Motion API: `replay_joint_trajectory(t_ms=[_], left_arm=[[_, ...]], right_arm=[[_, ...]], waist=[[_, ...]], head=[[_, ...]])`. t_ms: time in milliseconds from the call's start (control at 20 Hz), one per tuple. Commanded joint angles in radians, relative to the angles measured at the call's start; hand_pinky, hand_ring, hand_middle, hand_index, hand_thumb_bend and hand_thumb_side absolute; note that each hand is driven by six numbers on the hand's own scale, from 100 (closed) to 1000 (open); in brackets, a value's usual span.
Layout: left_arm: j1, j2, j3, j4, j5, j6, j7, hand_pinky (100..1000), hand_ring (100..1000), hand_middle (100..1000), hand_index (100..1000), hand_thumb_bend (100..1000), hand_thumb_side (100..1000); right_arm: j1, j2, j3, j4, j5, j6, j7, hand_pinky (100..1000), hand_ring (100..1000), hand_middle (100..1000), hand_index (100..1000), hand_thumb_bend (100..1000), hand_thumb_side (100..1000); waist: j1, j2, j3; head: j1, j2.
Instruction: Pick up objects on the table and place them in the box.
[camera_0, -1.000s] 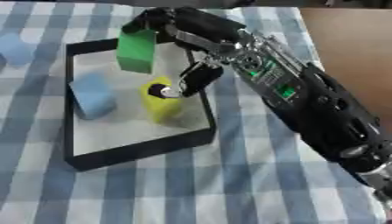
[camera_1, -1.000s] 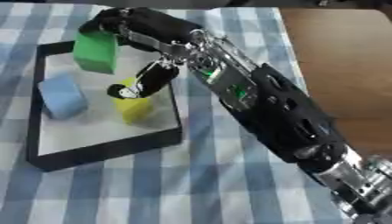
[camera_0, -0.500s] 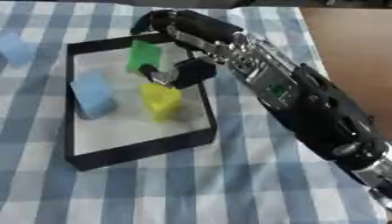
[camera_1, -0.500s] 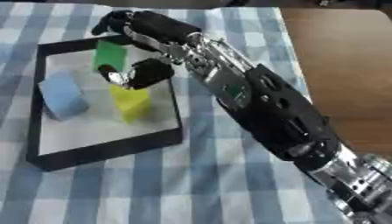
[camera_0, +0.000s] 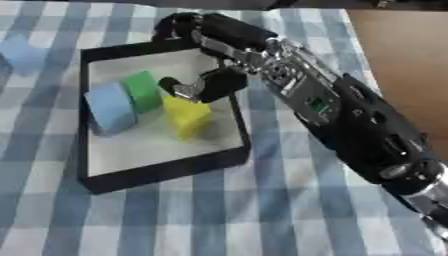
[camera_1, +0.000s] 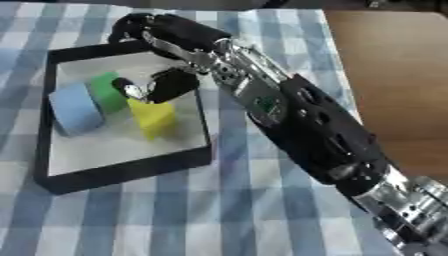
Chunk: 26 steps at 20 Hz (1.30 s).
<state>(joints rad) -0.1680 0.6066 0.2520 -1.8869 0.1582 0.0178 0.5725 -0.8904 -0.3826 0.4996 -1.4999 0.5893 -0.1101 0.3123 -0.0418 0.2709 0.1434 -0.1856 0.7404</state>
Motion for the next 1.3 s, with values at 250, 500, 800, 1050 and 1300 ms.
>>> replay_joint_trajectory(t_ms=[250, 500, 800, 1050, 1300], left_arm=[[0.002, 0.026, 0.013, -0.014, 0.0, -0.002, -0.002, 655, 742, 709, 814, 438, 580], [0.019, 0.026, 0.017, -0.01, -0.006, 0.0, 0.0, 654, 740, 707, 813, 443, 578], [0.028, 0.027, 0.019, -0.009, -0.01, 0.002, 0.0, 654, 741, 707, 813, 444, 579], [0.031, 0.026, 0.021, -0.01, -0.011, 0.002, 0.001, 654, 741, 707, 814, 444, 580], [0.029, 0.025, 0.019, -0.01, -0.009, 0.002, -0.001, 652, 754, 717, 813, 445, 581]], right_arm=[[-0.016, -0.029, -0.028, -0.056, -0.065, 0.054, -0.047, 899, 832, 845, 880, 100, 307], [-0.007, -0.126, -0.061, -0.261, -0.288, 0.129, -0.08, 883, 805, 825, 854, 100, 100], [0.052, -0.296, -0.157, -0.486, -0.481, 0.18, -0.01, 894, 829, 845, 860, 100, 100], [0.145, -0.421, -0.244, -0.5, -0.596, 0.104, 0.003, 900, 843, 861, 866, 100, 100], [0.226, -0.519, -0.315, -0.5, -0.638, 0.051, 0.019, 900, 850, 861, 868, 100, 100]], waist=[[0.016, -0.014, -0.003], [0.017, -0.024, -0.024], [0.015, -0.032, -0.052], [0.014, -0.032, -0.065], [0.012, -0.026, -0.07]], head=[[0.004, -0.005], [0.019, 0.007], [0.038, 0.018], [0.026, 0.028], [0.016, 0.022]])
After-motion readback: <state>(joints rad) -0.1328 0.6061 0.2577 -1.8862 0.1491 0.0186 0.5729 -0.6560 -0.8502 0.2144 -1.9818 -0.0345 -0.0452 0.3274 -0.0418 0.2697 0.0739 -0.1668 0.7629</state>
